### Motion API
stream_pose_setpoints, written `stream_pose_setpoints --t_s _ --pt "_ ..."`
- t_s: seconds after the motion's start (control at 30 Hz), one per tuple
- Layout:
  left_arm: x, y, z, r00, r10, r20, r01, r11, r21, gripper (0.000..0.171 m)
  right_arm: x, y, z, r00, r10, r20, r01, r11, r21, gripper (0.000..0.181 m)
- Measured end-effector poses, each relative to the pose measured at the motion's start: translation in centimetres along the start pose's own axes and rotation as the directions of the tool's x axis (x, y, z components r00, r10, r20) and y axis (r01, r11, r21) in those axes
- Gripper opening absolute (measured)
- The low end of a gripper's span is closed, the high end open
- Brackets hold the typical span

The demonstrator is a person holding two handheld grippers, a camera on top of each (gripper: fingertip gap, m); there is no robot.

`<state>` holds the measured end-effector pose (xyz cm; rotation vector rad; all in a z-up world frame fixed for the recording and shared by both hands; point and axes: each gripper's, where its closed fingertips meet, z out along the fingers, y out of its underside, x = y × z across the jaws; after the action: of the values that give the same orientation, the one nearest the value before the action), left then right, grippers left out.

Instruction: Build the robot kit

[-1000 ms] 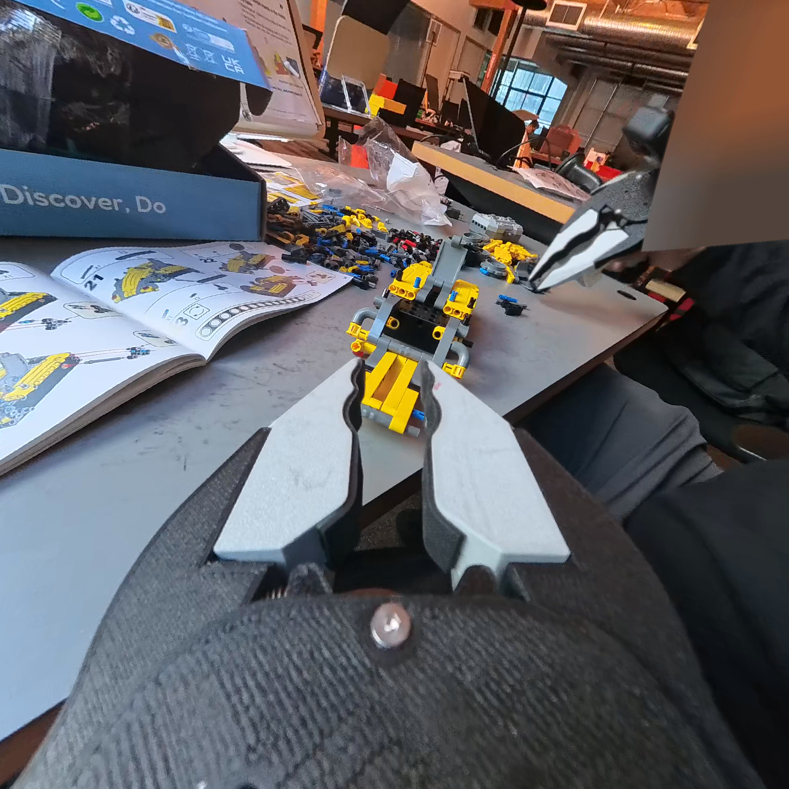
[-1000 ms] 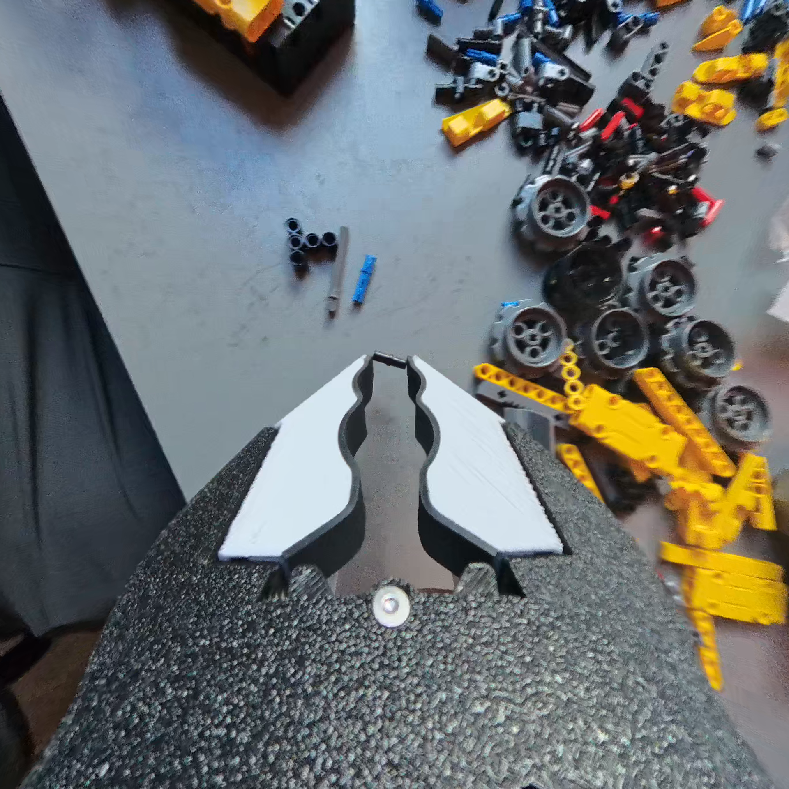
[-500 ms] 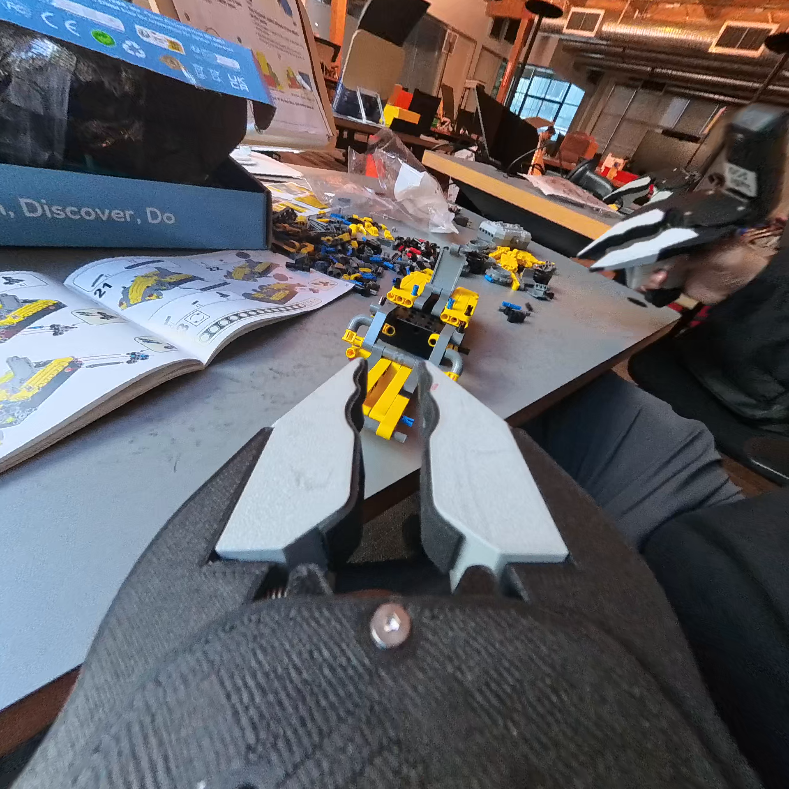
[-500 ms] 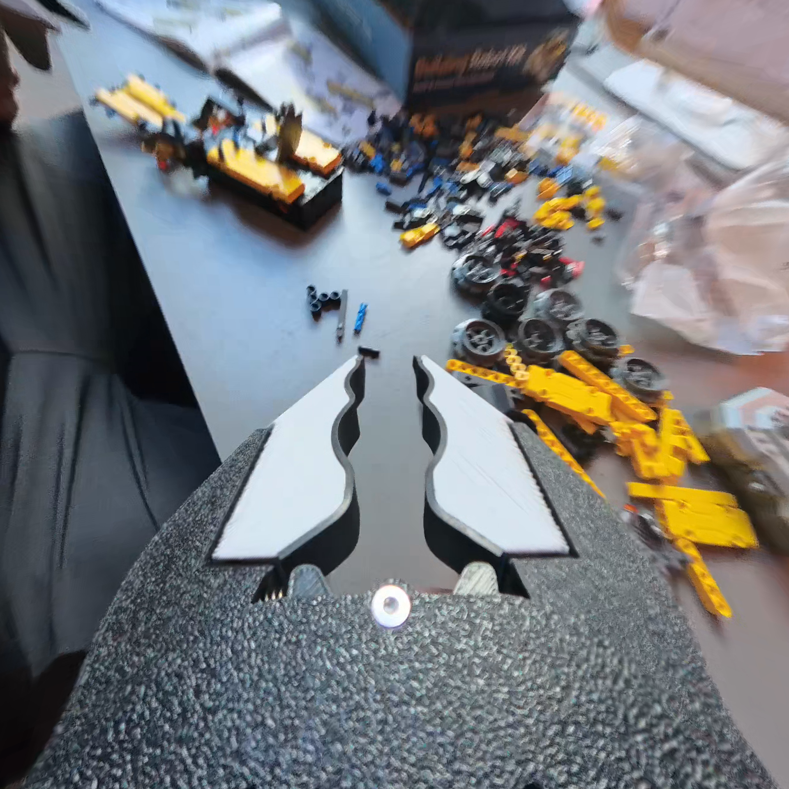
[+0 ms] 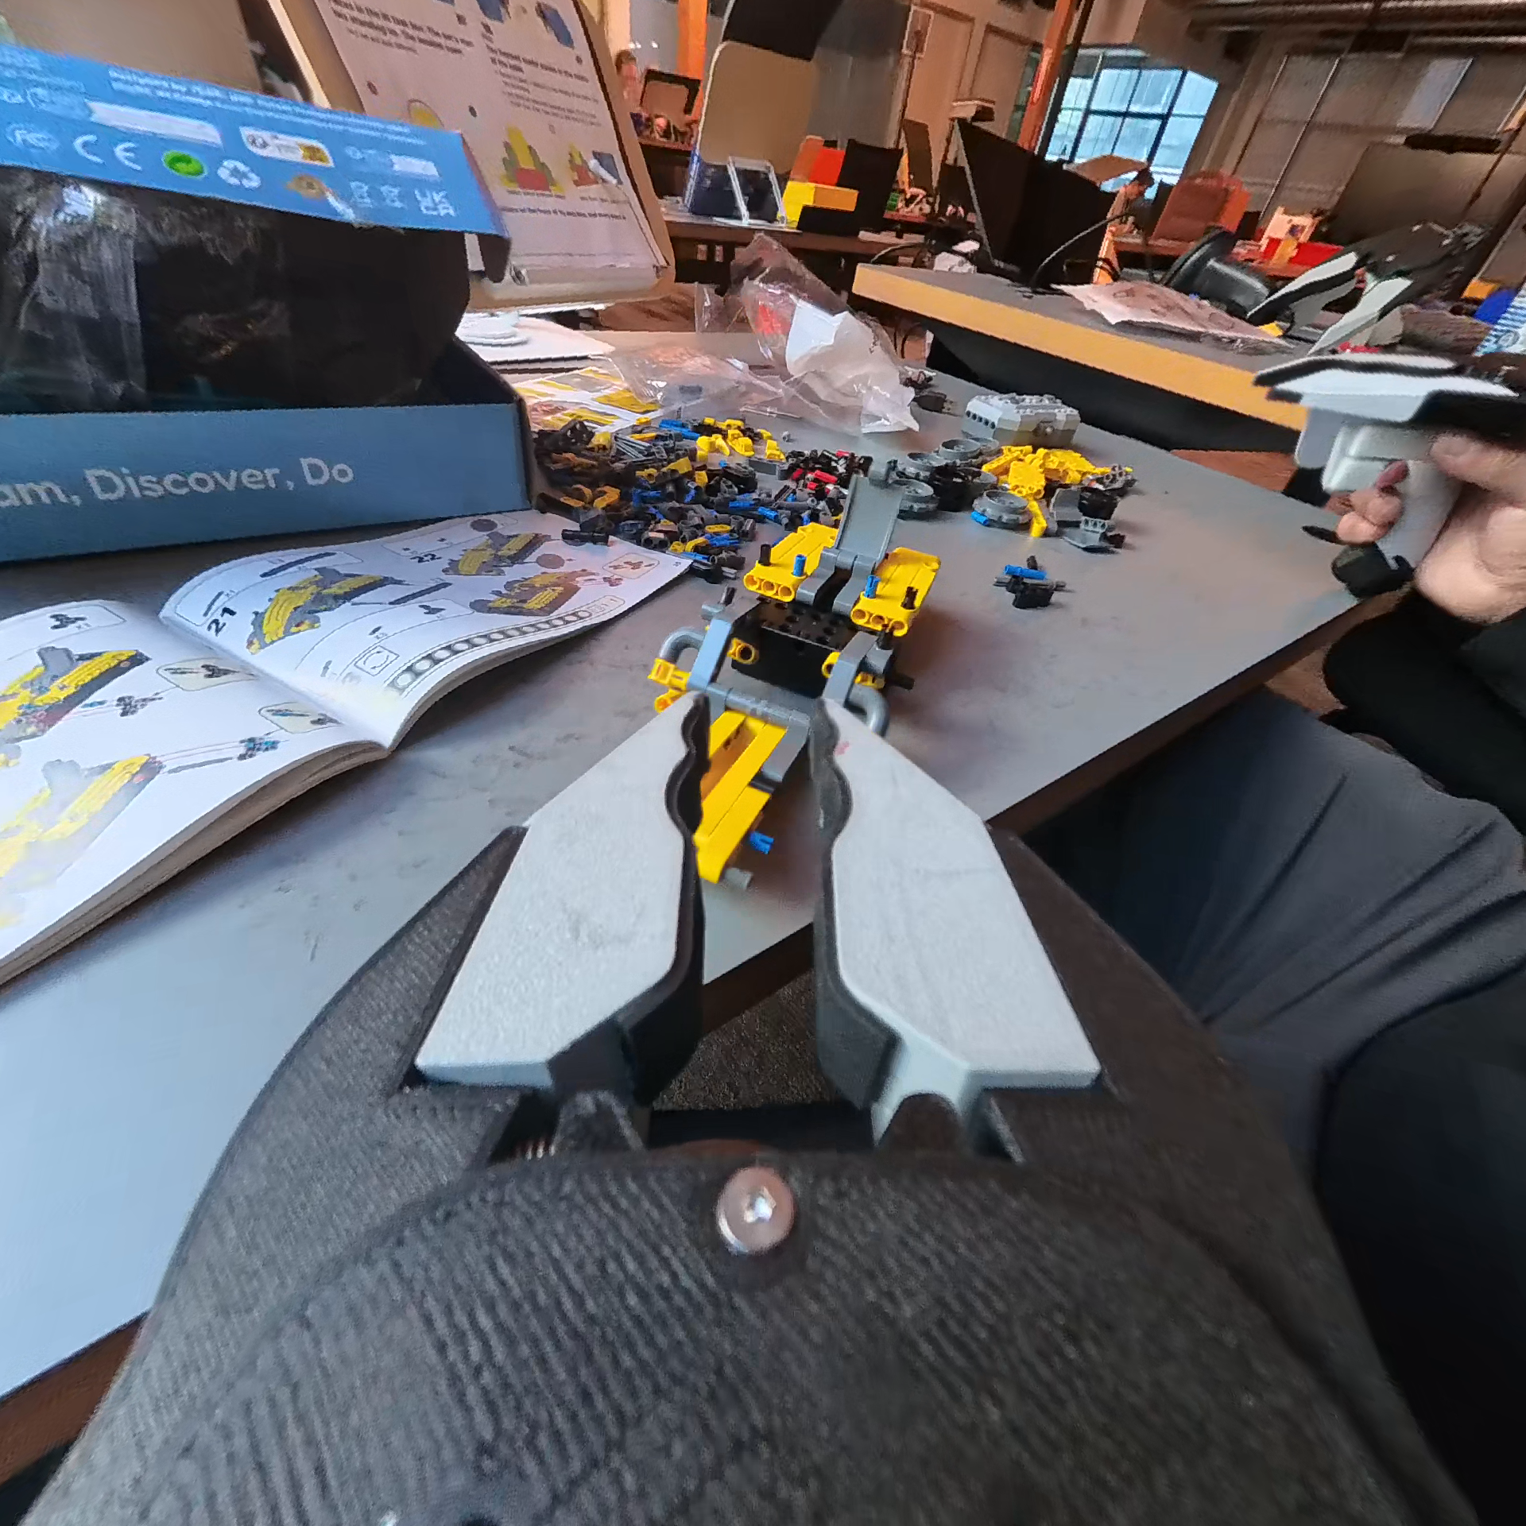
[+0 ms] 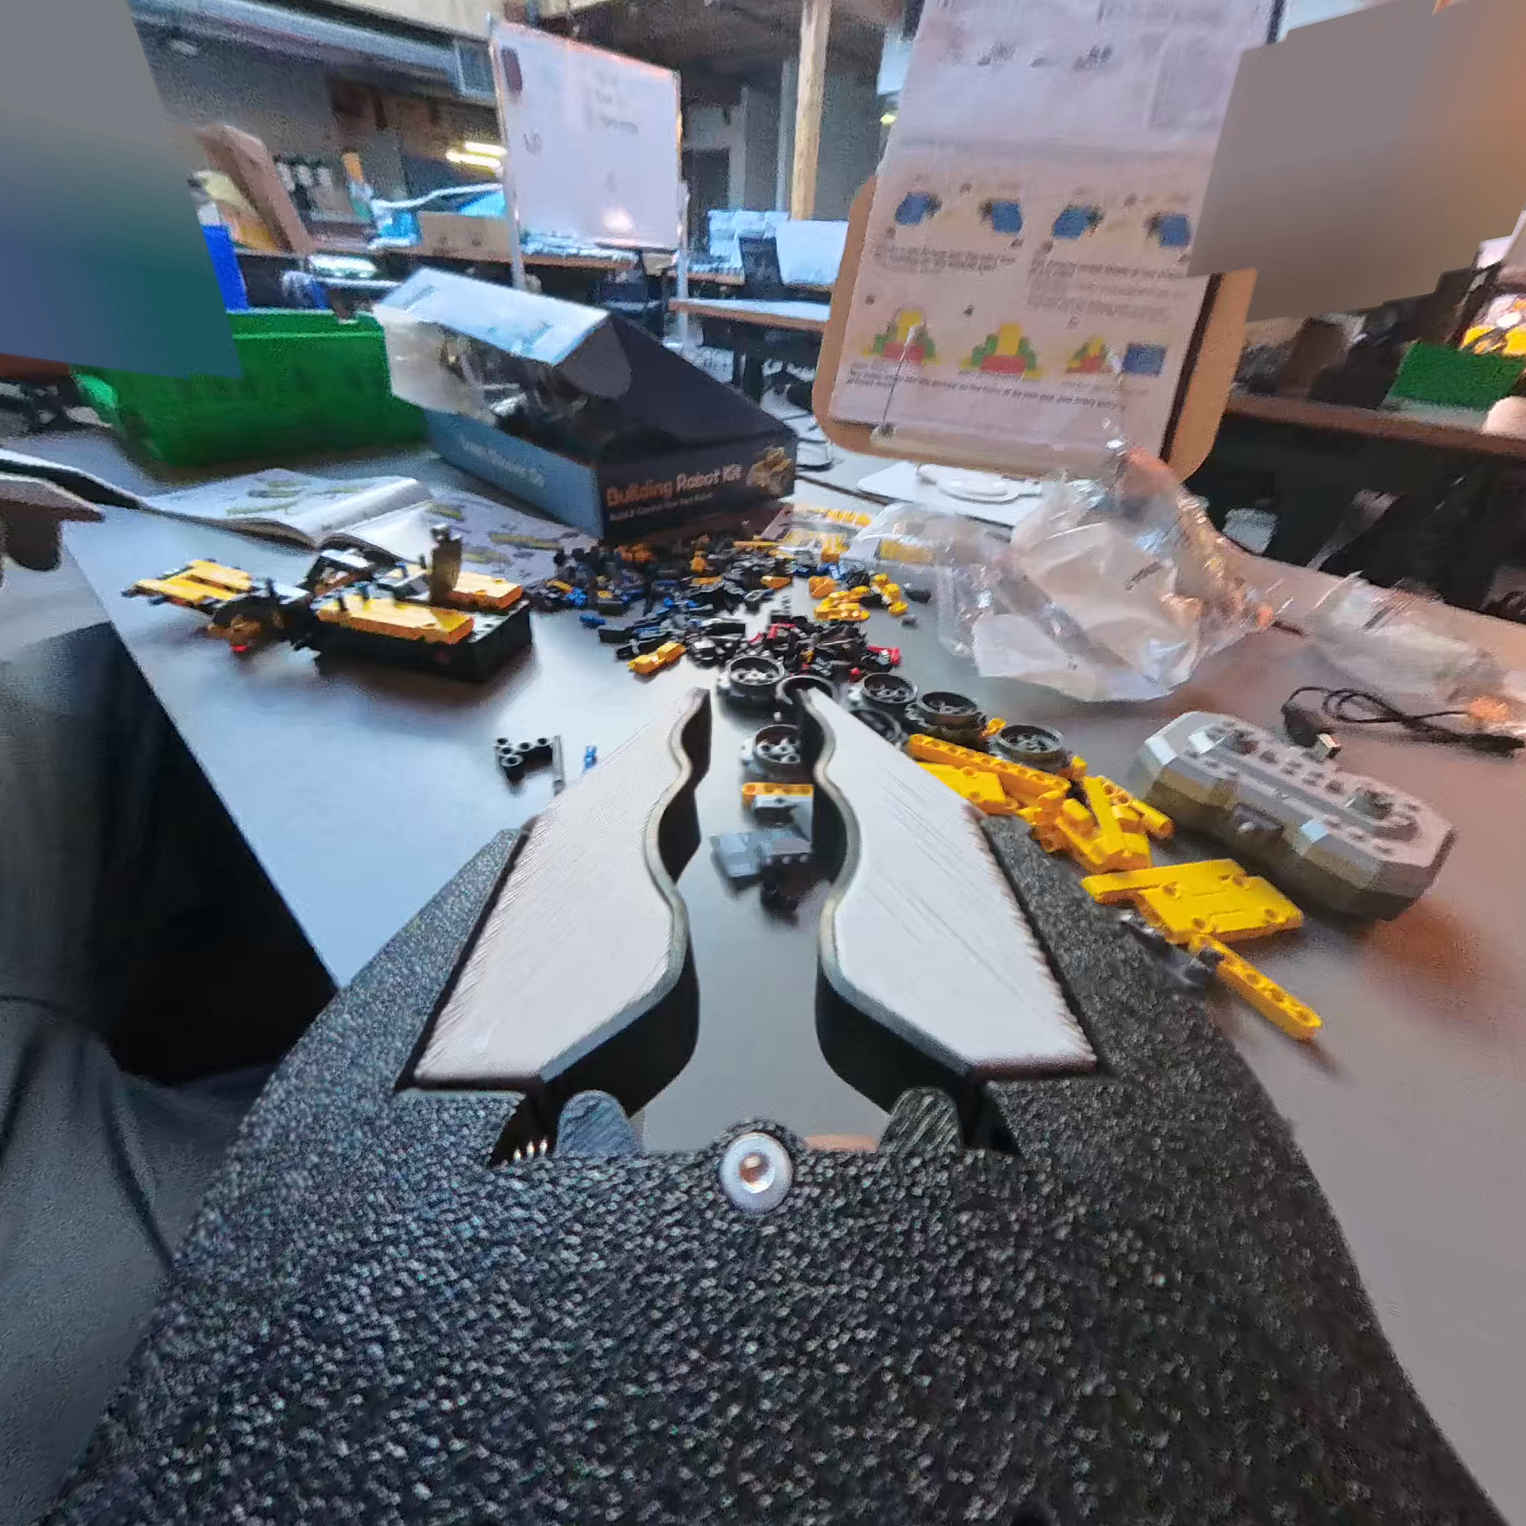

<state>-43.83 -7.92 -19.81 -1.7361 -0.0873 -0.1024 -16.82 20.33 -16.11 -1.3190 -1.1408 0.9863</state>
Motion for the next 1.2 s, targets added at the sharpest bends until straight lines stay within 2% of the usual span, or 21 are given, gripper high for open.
stream_pose_setpoints --t_s 0.13,0.2,0.33,0.47,0.6,0.67,0.77,0.87,0.93,1.03,1.2 --pt "0.8 -0.5 0.3 1.0 0.014 0.008 -0.014 1.0 0.003 0.021 0.3 0.5 0.1 1.0 0.012 -0.009 -0.012 1.0 -0.007 0.019" --pt "1.0 -1.3 0.3 0.999 0.036 0.019 -0.036 0.999 0.013 0.022 -0.5 0.5 0.5 0.998 0.044 0.045 -0.044 0.999 -0.013 0.017" --pt "1.0 -3.8 0.2 0.996 0.074 0.05 -0.077 0.996 0.051 0.022 -1.2 1.6 1.5 0.993 0.069 0.092 -0.059 0.993 -0.102 0.028" --pt "0.8 -4.9 0.5 0.995 0.097 0.032 -0.098 0.995 0.018 0.028 -1.6 1.5 1.6 0.994 0.036 0.1 -0.027 0.995 -0.094 0.021" --pt "1.5 -5.0 1.6 0.996 0.08 -0.046 -0.081 0.996 -0.023 0.03 -1.3 1.3 1.5 0.991 0.081 0.104 -0.073 0.994 -0.078 0.018" --pt "2.4 -4.6 2.6 0.991 0.073 -0.109 -0.081 0.994 -0.072 0.034 -1.2 1.2 1.4 0.99 0.097 0.107 -0.089 0.993 -0.073 0.018" --pt "4.2 -3.0 3.7 0.968 0.087 -0.237 -0.138 0.968 -0.208 0.039 -2.1 1.7 1.7 0.985 0.111 0.129 -0.096 0.988 -0.118 0.018" --pt "5.0 -0.8 4.2 0.936 0.158 -0.314 -0.263 0.908 -0.325 0.028 -4.2 3.2 2.8 0.976 0.144 0.165 -0.102 0.965 -0.241 0.018" --pt "4.8 0.5 4.6 0.924 0.221 -0.313 -0.336 0.86 -0.385 0.031 -5.7 4.2 3.6 0.976 0.127 0.179 -0.066 0.949 -0.309 0.019" --pt "4.8 1.3 5.3 0.909 0.272 -0.314 -0.389 0.825 -0.41 0.042 -7.4 5.5 5.0 0.97 0.14 0.198 -0.049 0.913 -0.404 0.02" --pt "4.2 0.9 6.4 0.911 0.291 -0.293 -0.394 0.824 -0.407 0.056 -8.5 6.6 7.3 0.974 0.097 0.207 0.013 0.88 -0.475 0.025"
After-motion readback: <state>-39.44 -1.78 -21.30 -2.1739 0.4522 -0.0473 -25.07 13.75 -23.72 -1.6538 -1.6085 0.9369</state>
